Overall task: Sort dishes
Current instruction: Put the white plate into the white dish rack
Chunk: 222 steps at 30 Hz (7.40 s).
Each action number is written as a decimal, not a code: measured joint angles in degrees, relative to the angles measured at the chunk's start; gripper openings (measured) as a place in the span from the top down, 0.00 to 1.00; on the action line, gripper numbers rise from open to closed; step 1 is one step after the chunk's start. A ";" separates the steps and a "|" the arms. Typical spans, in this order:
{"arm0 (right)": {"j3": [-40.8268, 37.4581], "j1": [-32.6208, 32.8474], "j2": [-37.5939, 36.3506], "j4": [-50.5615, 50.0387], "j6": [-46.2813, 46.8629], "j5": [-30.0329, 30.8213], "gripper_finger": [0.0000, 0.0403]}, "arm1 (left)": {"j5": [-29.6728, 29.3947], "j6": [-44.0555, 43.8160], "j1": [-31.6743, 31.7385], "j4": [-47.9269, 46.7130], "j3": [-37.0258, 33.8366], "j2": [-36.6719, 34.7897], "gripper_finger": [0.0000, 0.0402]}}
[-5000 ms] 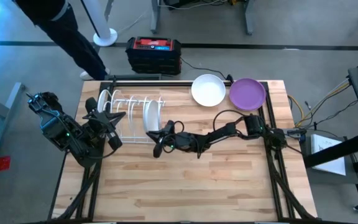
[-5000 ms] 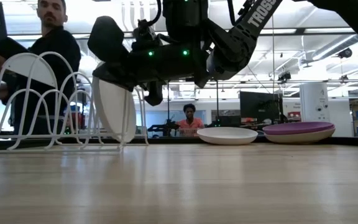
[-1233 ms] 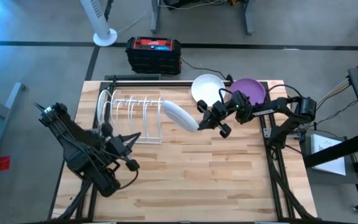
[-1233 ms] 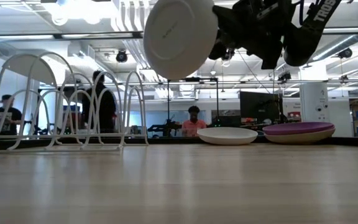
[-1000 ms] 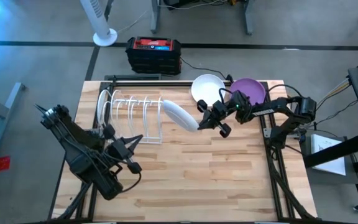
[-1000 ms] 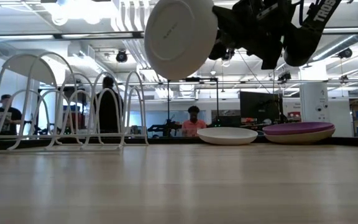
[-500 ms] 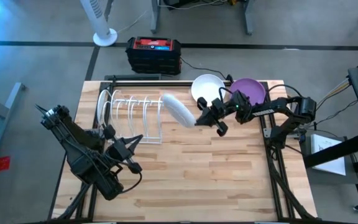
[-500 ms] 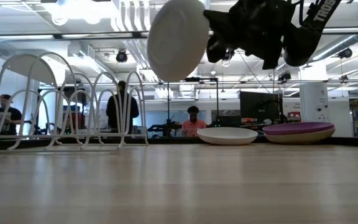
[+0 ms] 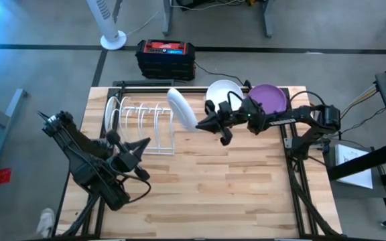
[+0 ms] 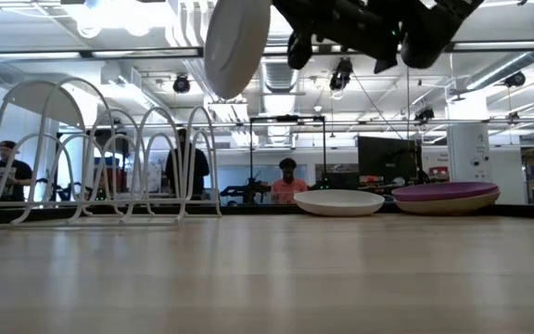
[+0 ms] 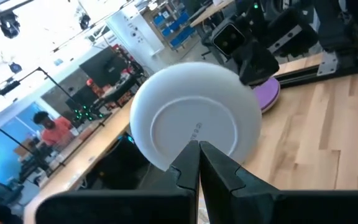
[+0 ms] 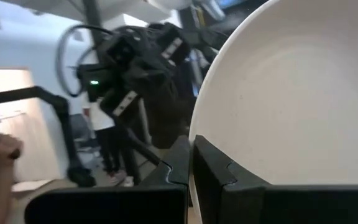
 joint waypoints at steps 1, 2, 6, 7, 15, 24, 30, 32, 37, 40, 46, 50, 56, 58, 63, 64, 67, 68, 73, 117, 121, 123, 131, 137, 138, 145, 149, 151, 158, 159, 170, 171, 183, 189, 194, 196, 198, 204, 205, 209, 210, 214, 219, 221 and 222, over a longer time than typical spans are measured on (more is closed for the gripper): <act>0.95 0.55 0.00 -2.19 -1.01 1.59 1.00 | -0.05 0.26 0.00 -0.02 -0.51 -0.25 1.00; 1.93 1.08 0.00 -4.49 -2.16 3.42 1.00 | -0.03 0.53 0.00 -0.02 -1.14 -0.50 1.00; 5.84 3.26 0.00 -12.90 -6.37 10.32 1.00 | -0.05 0.63 0.00 0.00 -4.16 -1.82 1.00; 6.68 3.71 0.00 -14.07 -7.14 11.24 1.00 | -0.03 0.55 0.00 -0.04 -5.08 -2.29 1.00; 10.26 4.67 0.00 -14.93 -7.19 11.62 1.00 | -0.04 -2.74 -0.02 -0.02 -13.07 -7.58 1.00; 10.56 4.72 0.46 -14.62 -4.80 20.85 1.00 | 0.33 -8.38 -0.02 -0.02 -20.29 -14.18 1.00; 14.77 5.51 4.55 -14.47 -2.91 22.15 1.00 | 0.41 -10.26 -0.02 0.11 -23.53 -17.05 1.00; 17.42 6.14 6.96 -14.41 -2.51 22.08 1.00 | 0.39 -10.60 -0.02 0.20 -24.70 -17.97 1.00; 23.58 7.68 12.28 -15.53 -4.15 22.07 1.00 | 0.58 -11.96 -0.02 0.30 -28.00 -20.06 1.00; 26.88 8.26 15.03 -15.39 -4.37 22.11 1.00 | 2.08 -12.54 -0.02 0.35 -30.21 -21.43 1.00; 29.91 9.73 18.25 -17.10 -8.13 30.11 1.00 | 2.79 -13.23 -0.02 0.38 -33.91 -23.84 1.00; 30.00 10.90 18.56 -17.09 -10.89 36.93 1.00 | 3.07 -13.39 -0.03 0.40 -34.54 -24.66 1.00; 29.95 12.14 18.50 -16.63 -12.76 40.31 1.00 | 3.12 -13.36 -0.04 0.42 -34.68 -25.06 1.00; 30.07 12.31 18.56 -16.54 -12.75 40.33 1.00 | 3.10 -13.26 -0.04 0.42 -34.68 -25.04 1.00; 30.07 12.31 19.08 -16.59 -12.33 40.57 1.00 | 7.68 -13.19 -0.02 0.53 -34.70 -25.00 1.00; 30.07 12.30 19.11 -16.57 -12.18 40.62 1.00 | 8.21 -13.01 -0.02 0.57 -34.76 -24.95 1.00; 30.07 12.31 19.12 -16.05 -12.20 41.52 1.00 | 8.02 -13.07 -0.02 0.60 -34.77 -24.95 1.00; 30.07 12.31 19.12 -15.91 -12.17 41.56 1.00 | 8.04 -13.07 -0.02 0.62 -34.77 -24.95 1.00; 30.07 12.55 19.12 -15.69 -11.25 41.58 1.00 | 8.02 -13.07 -0.02 0.70 -34.77 -24.94 1.00; 26.93 13.43 19.04 -12.07 -14.53 45.70 1.00 | -4.48 -13.07 -0.02 9.05 -35.08 -21.67 1.00; 26.92 13.42 19.04 -11.84 -14.55 45.97 1.00 | -4.50 -13.06 -0.02 9.20 -35.08 -21.67 1.00; 26.90 13.42 19.04 -11.67 -14.57 45.95 1.00 | -4.50 -13.06 -0.02 9.23 -35.08 -21.67 1.00; 26.88 13.42 21.09 -5.53 -12.56 41.09 1.00 | -4.50 -13.05 -0.02 9.50 -35.08 -21.67 1.00; 26.90 13.35 24.08 -2.19 -10.89 42.69 1.00 | -4.48 -13.06 -0.02 9.93 -35.08 -21.67 1.00; 26.90 13.34 24.55 -1.97 -10.54 43.07 1.00 | -4.48 -13.05 -0.02 9.91 -35.08 -21.68 1.00; 26.94 13.52 25.85 -1.34 -10.52 44.05 1.00 | -4.51 -12.83 -0.02 9.93 -35.08 -21.69 1.00; 26.94 13.61 26.95 -1.43 -10.50 44.42 1.00 | -4.51 -12.83 -0.02 9.91 -35.08 -21.69 1.00; 26.94 13.77 27.64 -1.52 -10.27 44.44 1.00 | -4.53 -12.83 -0.02 9.90 -35.08 -21.69 1.00; 26.94 14.09 32.23 -0.12 -8.20 44.52 1.00 | -4.53 -12.83 -0.02 9.90 -35.08 -21.69 1.00; 26.94 14.13 32.90 0.28 -7.56 44.56 1.00 | -4.53 -12.83 -0.02 9.90 -35.08 -21.69 1.00; 26.97 14.45 40.71 8.43 -4.18 46.15 1.00 | -4.53 -12.81 -0.02 9.90 -35.08 -21.69 1.00; 26.97 14.55 41.15 8.71 -4.18 46.26 1.00 | -4.53 -12.81 -0.02 9.88 -35.08 -21.69 1.00; 26.99 14.82 41.52 9.21 -5.02 47.66 1.00 | -4.53 -12.81 -0.02 9.89 -35.10 -21.71 1.00; 26.99 14.80 41.48 9.21 -5.06 47.67 1.00 | -4.53 -12.81 -0.02 9.88 -35.12 -21.71 1.00; 26.99 14.80 41.44 9.21 -5.06 47.78 1.00 | -4.53 -12.81 -0.01 9.88 -35.12 -21.71 1.00; 26.99 14.80 41.42 9.21 -5.06 48.00 1.00 | -4.53 -12.81 -0.02 9.88 -35.12 -21.71 1.00; 26.99 14.80 41.42 9.21 -5.04 48.08 1.00 | -4.53 -12.81 -0.02 9.88 -35.12 -21.71 1.00; 26.99 14.80 41.42 9.21 -5.06 48.67 1.00 | -4.53 -12.81 -0.02 9.88 -35.12 -21.71 1.00; 26.99 14.80 41.42 9.21 -5.06 48.71 1.00 | -4.53 -12.81 -0.02 9.88 -35.12 -21.70 1.00; 26.99 14.81 41.41 9.21 -5.04 48.85 1.00 | -4.52 -12.81 -0.01 9.88 -35.12 -21.71 1.00; 26.99 14.81 41.40 9.21 -5.04 48.84 1.00 | -4.53 -12.81 -0.01 9.88 -35.12 -21.69 1.00; 26.99 14.80 41.40 9.21 -5.04 48.88 1.00 | -4.53 -12.81 -0.02 9.88 -35.12 -21.71 1.00; 26.99 14.80 41.35 9.21 -5.05 48.88 1.00 | -4.53 -12.81 -0.02 9.88 -35.12 -21.71 1.00; 26.99 14.80 41.27 9.21 -4.70 48.88 1.00 | -4.53 -12.81 -0.02 9.90 -35.12 -21.69 1.00; 26.99 14.80 41.10 9.18 -4.44 48.88 1.00 | -4.53 -12.79 -0.02 9.88 -35.12 -21.71 1.00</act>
